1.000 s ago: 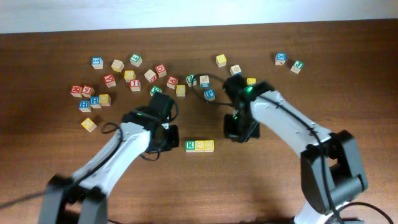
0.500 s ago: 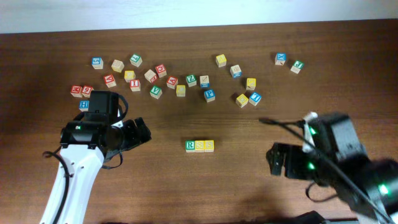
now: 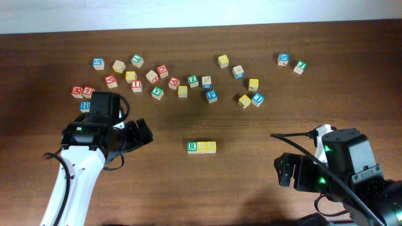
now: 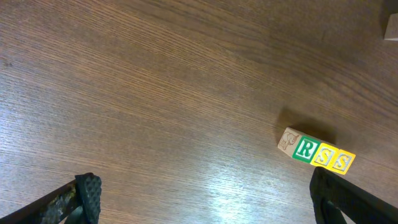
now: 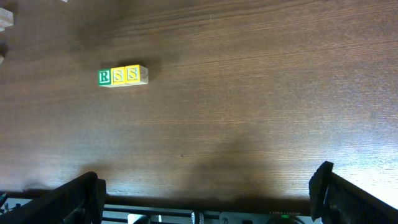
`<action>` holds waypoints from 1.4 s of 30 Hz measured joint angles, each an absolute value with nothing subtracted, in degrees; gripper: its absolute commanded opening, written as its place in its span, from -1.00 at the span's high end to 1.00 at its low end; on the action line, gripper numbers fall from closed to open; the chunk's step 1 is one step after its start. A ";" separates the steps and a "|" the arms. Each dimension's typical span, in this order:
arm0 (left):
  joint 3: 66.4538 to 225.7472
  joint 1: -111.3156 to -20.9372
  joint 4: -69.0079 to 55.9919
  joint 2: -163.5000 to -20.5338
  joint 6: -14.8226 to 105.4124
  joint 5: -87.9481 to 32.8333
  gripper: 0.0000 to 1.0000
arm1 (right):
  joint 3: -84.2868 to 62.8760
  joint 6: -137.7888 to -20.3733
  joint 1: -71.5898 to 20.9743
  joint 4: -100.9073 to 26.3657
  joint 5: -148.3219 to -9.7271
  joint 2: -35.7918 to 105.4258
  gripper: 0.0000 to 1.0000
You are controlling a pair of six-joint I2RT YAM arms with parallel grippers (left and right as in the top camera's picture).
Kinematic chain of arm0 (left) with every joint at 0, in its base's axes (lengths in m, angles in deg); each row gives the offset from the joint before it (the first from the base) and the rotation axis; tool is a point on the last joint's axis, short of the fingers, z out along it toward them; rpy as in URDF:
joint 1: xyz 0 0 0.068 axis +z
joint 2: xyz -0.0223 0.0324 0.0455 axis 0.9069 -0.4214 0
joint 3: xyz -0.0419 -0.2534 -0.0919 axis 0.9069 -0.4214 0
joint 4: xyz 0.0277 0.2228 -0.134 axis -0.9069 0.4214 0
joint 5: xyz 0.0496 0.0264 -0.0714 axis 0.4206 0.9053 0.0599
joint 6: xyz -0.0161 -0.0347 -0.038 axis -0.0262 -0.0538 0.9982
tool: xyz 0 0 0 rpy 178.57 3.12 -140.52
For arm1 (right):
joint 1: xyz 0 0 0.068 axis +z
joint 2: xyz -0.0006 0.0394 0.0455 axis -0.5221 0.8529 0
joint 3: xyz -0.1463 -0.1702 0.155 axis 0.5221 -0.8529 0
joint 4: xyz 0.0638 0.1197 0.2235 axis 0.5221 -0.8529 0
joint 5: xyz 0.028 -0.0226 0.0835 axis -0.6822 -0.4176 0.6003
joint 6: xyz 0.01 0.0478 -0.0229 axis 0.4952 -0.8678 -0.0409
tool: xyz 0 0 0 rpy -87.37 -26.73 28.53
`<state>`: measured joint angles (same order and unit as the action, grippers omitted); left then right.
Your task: Spell out RSS
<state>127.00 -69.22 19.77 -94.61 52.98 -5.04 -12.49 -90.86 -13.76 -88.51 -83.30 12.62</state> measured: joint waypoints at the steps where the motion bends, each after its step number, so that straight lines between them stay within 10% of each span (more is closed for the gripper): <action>1: 127.00 -69.22 19.80 -94.61 52.98 -5.04 -0.98 | -12.51 -90.18 -13.78 -88.27 -83.47 12.62 -0.96; 11: 127.06 -69.22 19.93 -94.61 52.98 -5.04 -0.98 | -35.15 -73.16 -30.78 -61.08 -79.60 -10.22 -0.96; 32: 127.08 -69.22 19.91 -94.61 52.98 -5.04 -0.98 | -82.47 -69.62 -31.50 -1.63 -76.26 -35.05 -0.96; 42: 127.08 -69.22 19.91 -94.61 52.98 -5.02 -0.98 | -83.96 -69.94 -31.50 -8.56 -84.57 -35.16 -0.96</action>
<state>127.08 -69.22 19.91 -94.61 52.98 -5.02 -83.96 -69.94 -31.50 -8.56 -84.57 -35.16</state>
